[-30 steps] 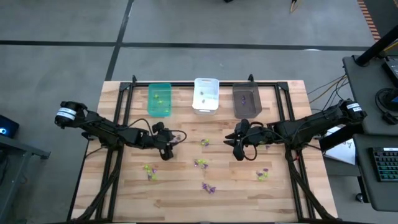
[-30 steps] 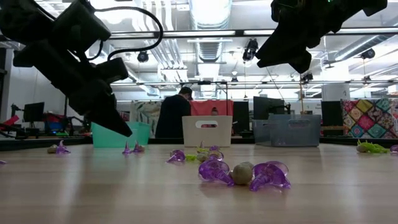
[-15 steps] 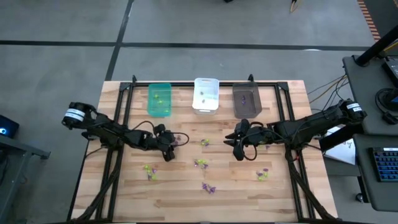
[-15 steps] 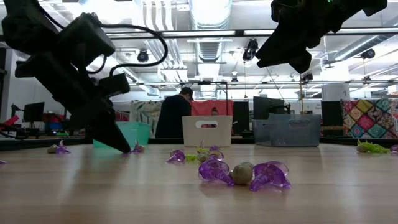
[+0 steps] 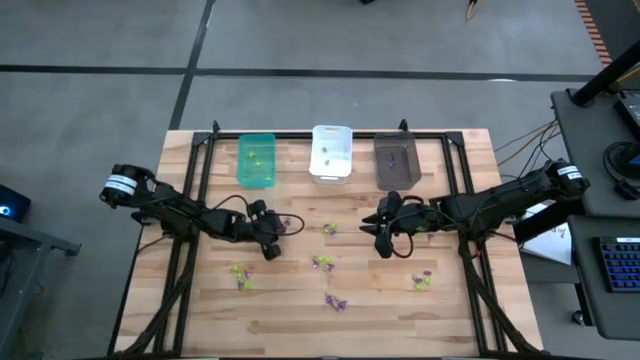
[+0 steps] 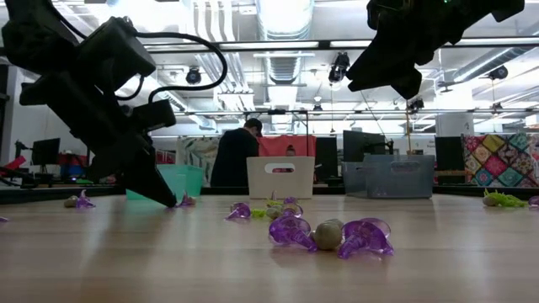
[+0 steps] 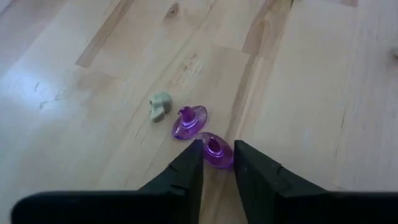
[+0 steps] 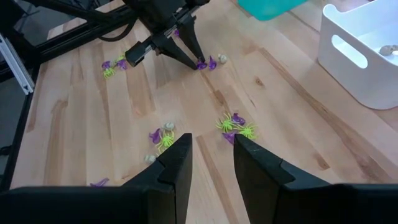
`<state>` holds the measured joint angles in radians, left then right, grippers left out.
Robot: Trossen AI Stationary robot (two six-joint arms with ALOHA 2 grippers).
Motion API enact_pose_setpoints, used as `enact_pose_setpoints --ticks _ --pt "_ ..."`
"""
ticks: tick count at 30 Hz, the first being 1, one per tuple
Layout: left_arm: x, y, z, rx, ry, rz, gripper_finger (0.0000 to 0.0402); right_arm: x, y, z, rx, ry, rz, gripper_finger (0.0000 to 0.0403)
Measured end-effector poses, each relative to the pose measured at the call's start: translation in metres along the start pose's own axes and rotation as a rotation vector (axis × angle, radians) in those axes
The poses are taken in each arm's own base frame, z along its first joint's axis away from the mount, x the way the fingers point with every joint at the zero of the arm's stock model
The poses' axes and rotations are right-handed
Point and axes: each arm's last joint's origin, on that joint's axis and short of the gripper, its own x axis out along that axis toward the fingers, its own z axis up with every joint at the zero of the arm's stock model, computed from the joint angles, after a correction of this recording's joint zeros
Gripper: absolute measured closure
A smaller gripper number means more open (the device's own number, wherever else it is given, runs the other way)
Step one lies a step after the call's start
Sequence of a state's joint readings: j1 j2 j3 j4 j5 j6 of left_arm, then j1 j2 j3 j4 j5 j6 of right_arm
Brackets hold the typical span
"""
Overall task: Sort Halloween decoration
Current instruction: Put the purple witch hat toy into the gray bin
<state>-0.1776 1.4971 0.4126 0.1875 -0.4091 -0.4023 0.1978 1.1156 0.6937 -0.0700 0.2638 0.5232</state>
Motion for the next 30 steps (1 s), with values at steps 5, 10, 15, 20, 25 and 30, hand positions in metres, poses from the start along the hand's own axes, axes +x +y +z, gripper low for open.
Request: enact_pose_setpoints --ticks 5,10,15,20,25,30 --pt "0.000 0.000 0.000 0.000 0.000 0.001 0.0375 0.000 0.000 0.000 0.000 0.000 0.000 0.0296" --pt "0.000 0.000 0.000 0.001 0.003 0.003 0.0399 0.000 0.000 0.000 0.000 0.000 0.000 0.0296" --pt "-0.002 -0.001 0.000 0.013 0.017 -0.040 0.0401 0.000 0.000 0.000 0.000 0.000 0.000 0.0296" --pt "-0.006 -0.001 0.002 0.030 0.039 -0.109 0.0401 0.000 0.000 0.000 0.000 0.000 0.000 0.0296" --pt "-0.011 0.000 0.003 0.033 0.048 -0.132 0.0401 0.000 0.000 0.000 0.000 0.000 0.000 0.0296" --pt "-0.015 0.000 0.006 0.032 0.025 -0.142 0.0401 0.000 0.000 0.000 0.001 0.000 0.000 0.0296"
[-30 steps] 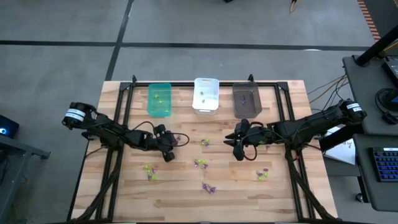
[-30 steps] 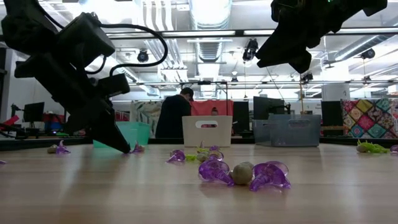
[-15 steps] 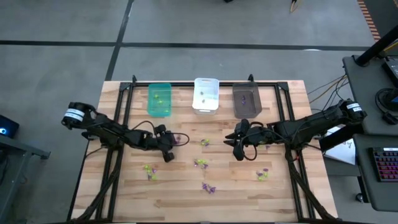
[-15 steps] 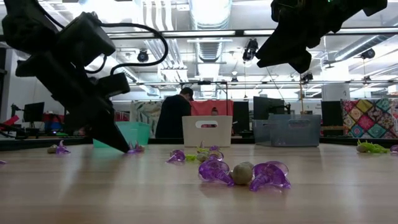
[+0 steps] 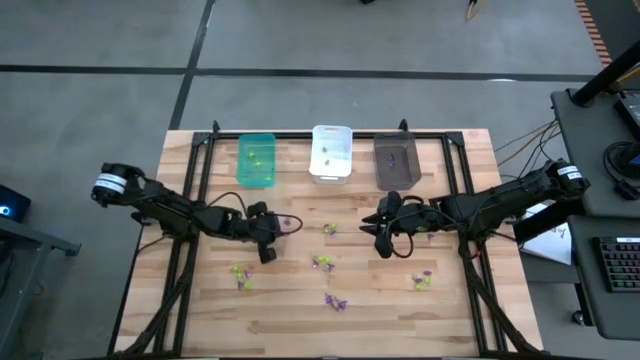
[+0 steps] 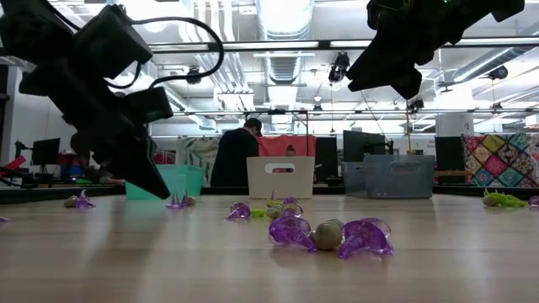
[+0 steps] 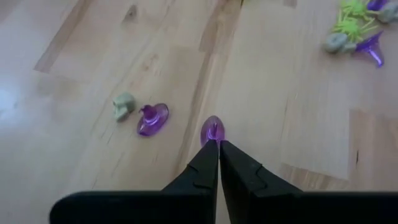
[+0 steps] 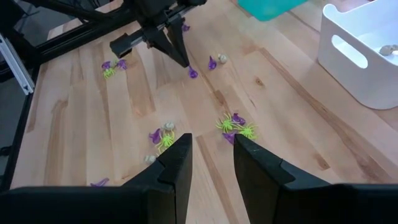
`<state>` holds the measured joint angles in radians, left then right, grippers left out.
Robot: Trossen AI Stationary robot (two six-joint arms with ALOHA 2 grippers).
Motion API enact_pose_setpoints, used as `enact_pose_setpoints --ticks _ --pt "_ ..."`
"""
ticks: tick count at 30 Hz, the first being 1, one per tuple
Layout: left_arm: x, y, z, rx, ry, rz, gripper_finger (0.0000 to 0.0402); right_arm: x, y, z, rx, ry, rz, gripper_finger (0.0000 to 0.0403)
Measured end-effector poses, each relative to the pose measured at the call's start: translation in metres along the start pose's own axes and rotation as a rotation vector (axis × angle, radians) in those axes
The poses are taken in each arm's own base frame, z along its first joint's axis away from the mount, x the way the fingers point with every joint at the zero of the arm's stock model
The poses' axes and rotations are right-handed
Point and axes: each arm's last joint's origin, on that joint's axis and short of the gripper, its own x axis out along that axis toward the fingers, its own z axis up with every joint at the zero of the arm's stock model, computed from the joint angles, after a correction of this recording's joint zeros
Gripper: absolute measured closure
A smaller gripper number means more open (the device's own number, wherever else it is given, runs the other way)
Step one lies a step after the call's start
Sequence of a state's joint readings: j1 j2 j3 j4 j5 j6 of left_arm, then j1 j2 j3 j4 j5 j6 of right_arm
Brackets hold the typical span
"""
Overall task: Sort Halloween decoration
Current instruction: Put the purple witch hat toy into the gray bin
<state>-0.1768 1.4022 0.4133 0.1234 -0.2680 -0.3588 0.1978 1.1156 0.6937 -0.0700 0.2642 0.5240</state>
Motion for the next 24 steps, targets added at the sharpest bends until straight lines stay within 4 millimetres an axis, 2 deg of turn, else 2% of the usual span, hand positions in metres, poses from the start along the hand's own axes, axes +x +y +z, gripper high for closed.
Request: enact_pose_setpoints --ticks 8,18,24 --pt "-0.001 0.000 0.003 -0.025 -0.033 0.018 0.0396 0.000 0.000 0.000 0.000 0.000 0.000 0.0296" --pt "0.002 -0.001 0.005 -0.007 -0.064 0.015 0.0327 0.000 0.000 0.000 0.000 0.001 0.000 0.0296" --pt "0.009 -0.002 0.000 0.001 -0.042 0.026 0.0308 0.000 0.000 0.000 0.000 0.000 0.000 0.0296"
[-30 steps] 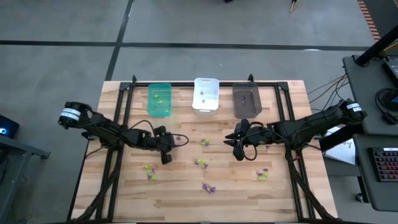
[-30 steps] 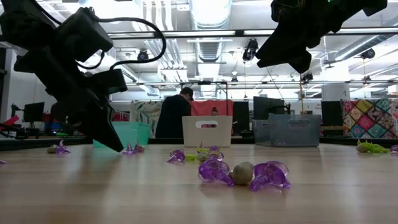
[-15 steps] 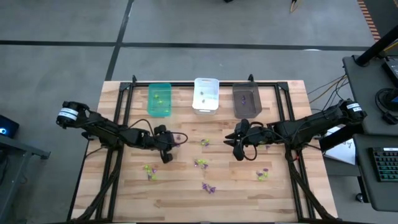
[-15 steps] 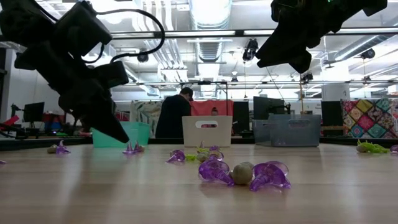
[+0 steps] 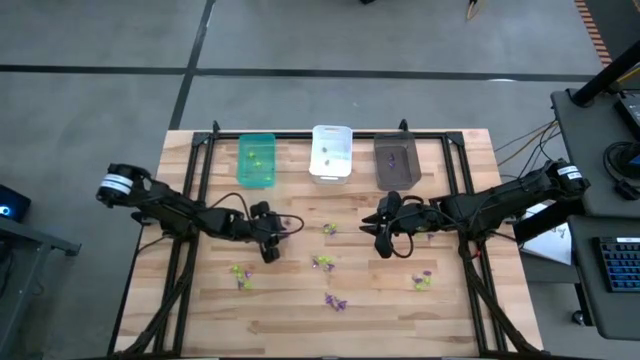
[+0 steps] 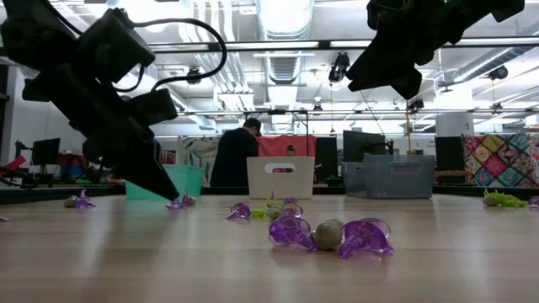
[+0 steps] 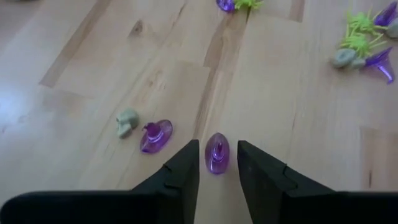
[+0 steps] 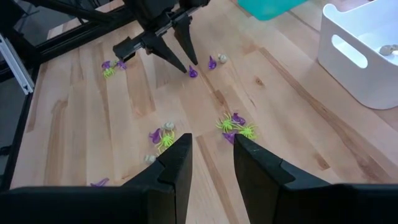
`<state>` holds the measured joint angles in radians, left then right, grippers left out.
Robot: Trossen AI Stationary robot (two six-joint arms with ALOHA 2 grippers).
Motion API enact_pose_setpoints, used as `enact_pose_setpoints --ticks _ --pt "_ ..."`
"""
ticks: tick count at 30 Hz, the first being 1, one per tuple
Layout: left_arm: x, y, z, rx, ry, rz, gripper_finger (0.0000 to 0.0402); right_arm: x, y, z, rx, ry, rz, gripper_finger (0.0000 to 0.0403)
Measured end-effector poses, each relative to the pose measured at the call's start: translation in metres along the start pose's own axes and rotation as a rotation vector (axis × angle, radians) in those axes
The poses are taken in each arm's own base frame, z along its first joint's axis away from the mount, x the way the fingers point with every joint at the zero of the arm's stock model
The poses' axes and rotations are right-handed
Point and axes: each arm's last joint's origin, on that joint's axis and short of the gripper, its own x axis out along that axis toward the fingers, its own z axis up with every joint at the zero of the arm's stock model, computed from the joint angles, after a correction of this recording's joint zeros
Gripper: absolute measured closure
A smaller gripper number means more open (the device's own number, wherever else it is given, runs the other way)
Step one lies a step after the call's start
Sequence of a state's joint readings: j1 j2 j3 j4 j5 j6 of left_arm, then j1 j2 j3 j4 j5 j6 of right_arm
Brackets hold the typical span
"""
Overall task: Sort Halloween decoration
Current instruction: Put the purple witch hat toy into the gray bin
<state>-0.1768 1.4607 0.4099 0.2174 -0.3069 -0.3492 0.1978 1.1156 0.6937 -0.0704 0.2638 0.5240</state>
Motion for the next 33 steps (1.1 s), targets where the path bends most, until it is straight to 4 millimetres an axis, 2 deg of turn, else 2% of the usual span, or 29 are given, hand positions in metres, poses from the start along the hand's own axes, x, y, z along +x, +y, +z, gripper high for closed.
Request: enact_pose_setpoints --ticks 9,12,17,24,27,33 --pt "0.006 -0.001 -0.002 0.029 -0.003 -0.001 0.0322 0.000 0.000 0.000 0.000 0.000 0.000 0.0296" --pt "0.006 -0.001 -0.002 0.033 -0.003 0.000 0.0339 0.000 0.000 0.000 0.000 0.000 0.000 0.0296" --pt "0.006 -0.001 -0.002 0.033 -0.004 0.000 0.0393 0.000 0.000 0.000 0.000 0.000 0.000 0.0296" --pt "0.006 -0.002 -0.001 0.030 -0.008 -0.002 0.0400 0.000 0.000 0.000 -0.012 0.000 0.001 0.0296" --pt "0.005 -0.004 0.007 0.037 -0.029 -0.017 0.0400 0.000 0.000 0.000 -0.012 0.001 0.002 0.0296" --pt "0.000 -0.013 0.034 0.100 -0.103 -0.054 0.0401 0.000 0.001 -0.001 -0.012 0.020 0.036 0.0296"
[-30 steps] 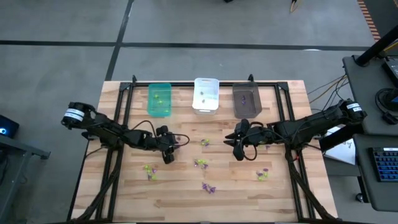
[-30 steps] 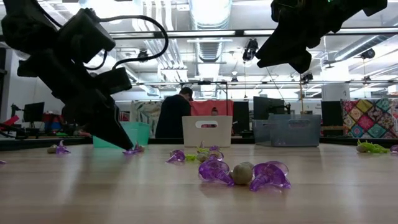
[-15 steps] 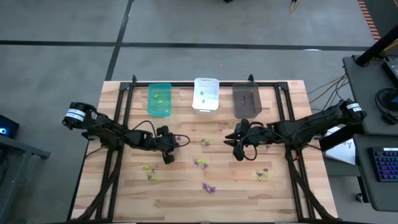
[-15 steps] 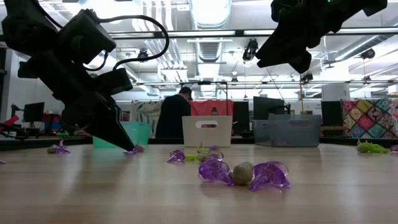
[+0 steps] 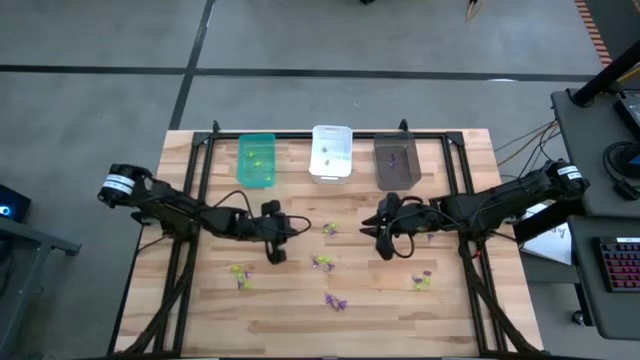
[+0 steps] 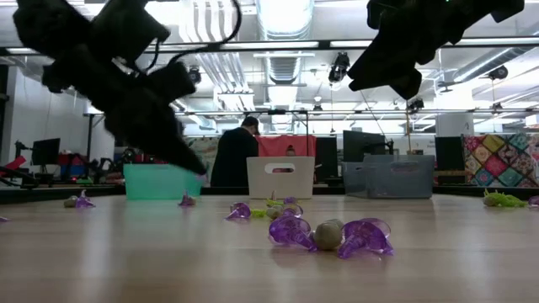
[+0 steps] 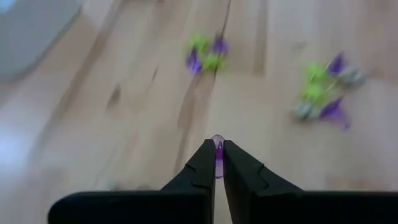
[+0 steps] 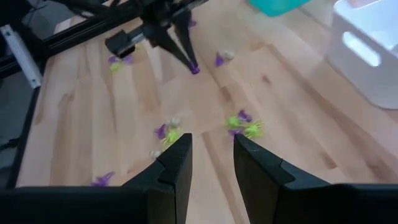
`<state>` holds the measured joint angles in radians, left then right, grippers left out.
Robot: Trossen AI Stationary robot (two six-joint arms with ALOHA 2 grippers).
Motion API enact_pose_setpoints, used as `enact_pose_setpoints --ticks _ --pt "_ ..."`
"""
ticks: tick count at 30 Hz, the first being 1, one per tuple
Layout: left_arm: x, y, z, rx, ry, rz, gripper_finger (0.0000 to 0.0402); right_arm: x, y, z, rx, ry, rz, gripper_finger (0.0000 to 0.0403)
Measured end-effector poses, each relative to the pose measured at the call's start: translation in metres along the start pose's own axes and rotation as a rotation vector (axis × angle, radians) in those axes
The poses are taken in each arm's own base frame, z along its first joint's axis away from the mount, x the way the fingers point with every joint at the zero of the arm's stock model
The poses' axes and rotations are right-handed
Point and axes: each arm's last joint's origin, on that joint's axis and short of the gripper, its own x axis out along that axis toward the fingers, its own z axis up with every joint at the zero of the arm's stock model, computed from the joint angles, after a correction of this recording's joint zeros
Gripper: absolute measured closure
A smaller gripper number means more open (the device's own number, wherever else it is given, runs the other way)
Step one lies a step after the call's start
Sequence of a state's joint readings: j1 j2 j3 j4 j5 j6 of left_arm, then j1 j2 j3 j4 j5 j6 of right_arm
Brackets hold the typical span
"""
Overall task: Sort Halloween decoration
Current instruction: Put the purple witch hat toy into the gray bin
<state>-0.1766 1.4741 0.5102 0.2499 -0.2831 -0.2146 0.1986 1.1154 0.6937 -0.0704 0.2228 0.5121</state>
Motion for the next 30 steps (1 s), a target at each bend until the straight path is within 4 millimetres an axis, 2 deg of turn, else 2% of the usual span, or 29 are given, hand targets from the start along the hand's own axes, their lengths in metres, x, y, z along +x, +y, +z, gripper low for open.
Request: enact_pose_setpoints --ticks 7,14,18,22,30 --pt "0.000 0.001 0.047 0.130 -0.107 0.012 0.0401 -0.007 0.003 0.002 -0.029 0.032 0.115 0.0296" --pt "-0.002 0.025 0.104 0.184 -0.236 0.092 0.0401 -0.026 0.006 0.010 -0.135 -0.006 0.233 0.0296" --pt "0.005 0.038 0.134 0.210 -0.289 0.080 0.0402 -0.038 0.006 0.015 -0.204 -0.062 0.252 0.0296" --pt "0.024 0.050 0.157 0.252 -0.304 0.108 0.0402 -0.048 0.006 0.019 -0.238 -0.110 0.268 0.0296" --pt "0.083 0.079 0.193 0.303 -0.282 0.195 0.0402 -0.054 0.006 0.021 -0.277 -0.133 0.275 0.0296"
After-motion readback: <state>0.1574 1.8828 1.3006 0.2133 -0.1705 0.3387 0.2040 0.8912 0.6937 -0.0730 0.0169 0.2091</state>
